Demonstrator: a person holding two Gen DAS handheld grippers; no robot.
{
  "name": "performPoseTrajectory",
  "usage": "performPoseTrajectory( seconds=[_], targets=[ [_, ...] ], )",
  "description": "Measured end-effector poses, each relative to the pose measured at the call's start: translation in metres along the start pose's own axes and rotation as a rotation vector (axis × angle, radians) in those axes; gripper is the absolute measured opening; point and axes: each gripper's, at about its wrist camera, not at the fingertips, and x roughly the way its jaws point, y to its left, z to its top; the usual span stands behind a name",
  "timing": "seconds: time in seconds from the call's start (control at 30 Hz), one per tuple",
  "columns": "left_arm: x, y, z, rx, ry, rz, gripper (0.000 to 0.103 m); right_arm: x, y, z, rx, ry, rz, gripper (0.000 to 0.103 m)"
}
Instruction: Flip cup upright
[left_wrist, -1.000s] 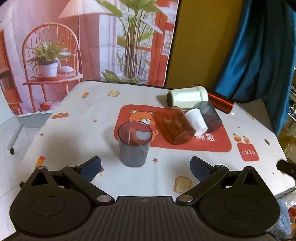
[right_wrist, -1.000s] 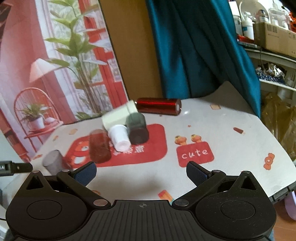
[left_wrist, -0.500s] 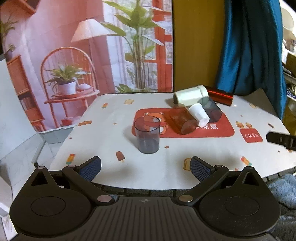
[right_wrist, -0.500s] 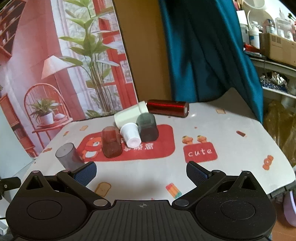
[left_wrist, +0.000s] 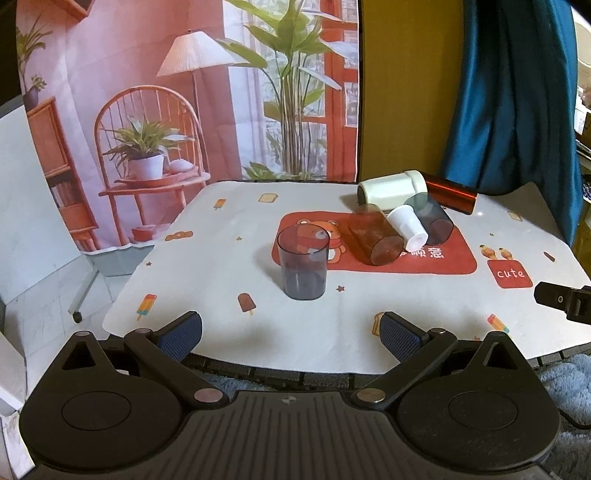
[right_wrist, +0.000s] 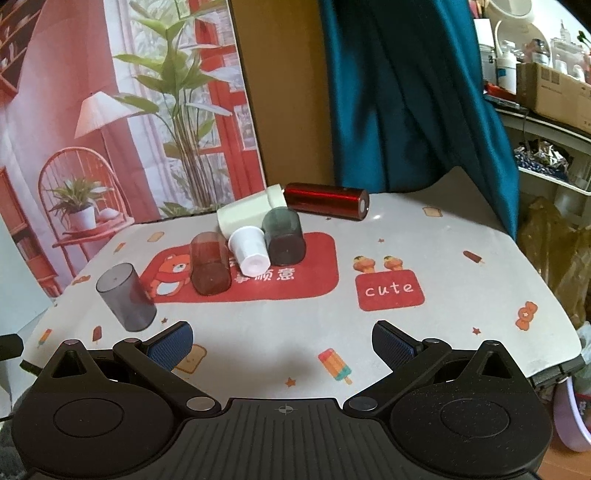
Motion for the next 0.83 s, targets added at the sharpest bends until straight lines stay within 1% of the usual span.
performPoseTrajectory(
  seconds=[0.43, 0.83],
  targets=[
    [0.0024, 0.0005, -0.0015, 0.003, 0.022, -0.004, 0.103, 0.0041, -0.0048, -0.0013, 0.025, 0.023, 0.004, 0.103],
    [0.0029, -0.0002, -0.0023, 0.004, 0.026, -0.008, 0.103, 0.0044, -0.0047, -0.002, 0.028, 0.027, 0.006, 0.103]
  ],
)
